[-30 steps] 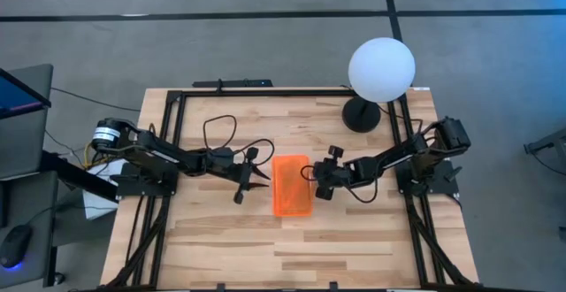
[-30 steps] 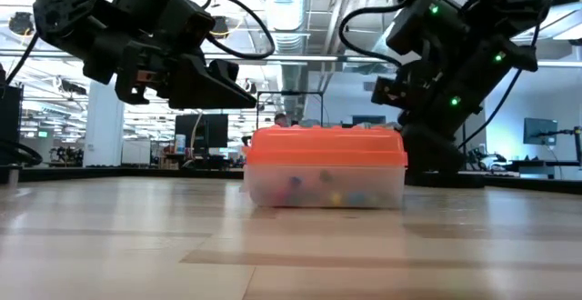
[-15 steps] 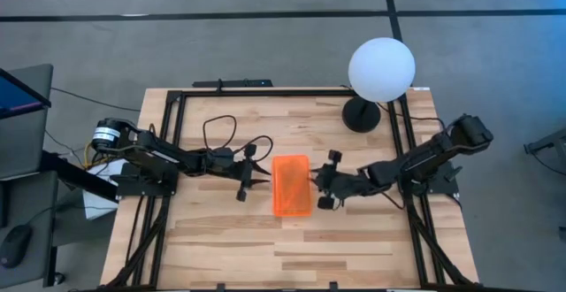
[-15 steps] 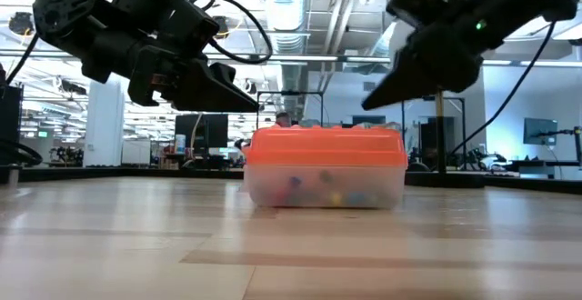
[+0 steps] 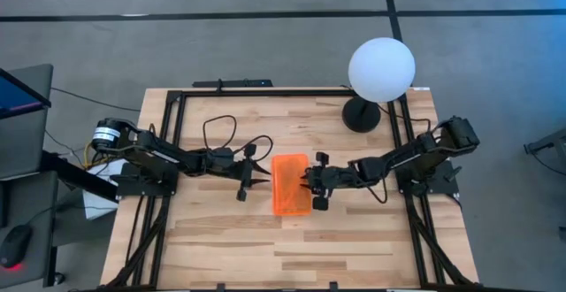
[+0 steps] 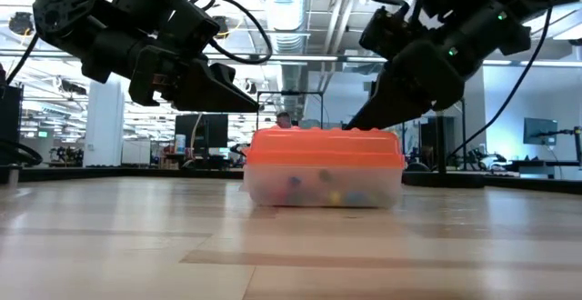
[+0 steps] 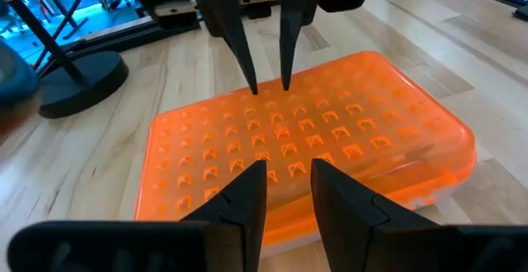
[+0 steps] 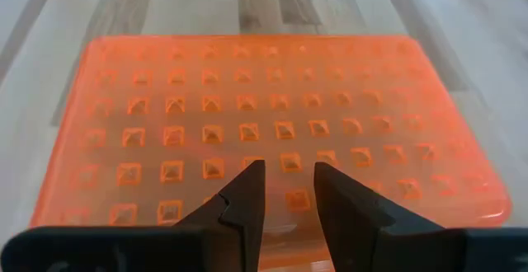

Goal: Pick & place school supplies into a supply box
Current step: Close the supply box

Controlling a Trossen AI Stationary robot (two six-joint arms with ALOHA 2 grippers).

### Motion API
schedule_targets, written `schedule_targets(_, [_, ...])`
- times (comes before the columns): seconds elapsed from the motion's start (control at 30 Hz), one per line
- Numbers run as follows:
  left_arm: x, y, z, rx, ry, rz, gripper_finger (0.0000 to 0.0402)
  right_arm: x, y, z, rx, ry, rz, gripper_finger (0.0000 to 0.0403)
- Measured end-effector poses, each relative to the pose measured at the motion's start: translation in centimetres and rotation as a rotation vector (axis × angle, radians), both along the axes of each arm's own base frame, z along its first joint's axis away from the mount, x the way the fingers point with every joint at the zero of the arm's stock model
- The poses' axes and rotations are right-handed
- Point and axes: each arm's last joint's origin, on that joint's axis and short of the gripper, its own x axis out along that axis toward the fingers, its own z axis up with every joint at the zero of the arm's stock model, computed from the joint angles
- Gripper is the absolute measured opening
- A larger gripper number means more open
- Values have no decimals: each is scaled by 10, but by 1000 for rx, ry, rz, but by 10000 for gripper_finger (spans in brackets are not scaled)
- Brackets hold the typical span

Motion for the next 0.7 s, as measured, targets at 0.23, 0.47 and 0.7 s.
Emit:
schedule_targets(0.23, [0,0,0,-10,1,3,93,2,-2,-5,39,15,-14,102])
schedule_targets(0.47, [0,0,0,-7,2,2,93,6,-6,-13,56,24,-26,102])
schedule_targets(0.7, [0,0,0,-4,3,1,93,0,0,-1,24,-7,2,102])
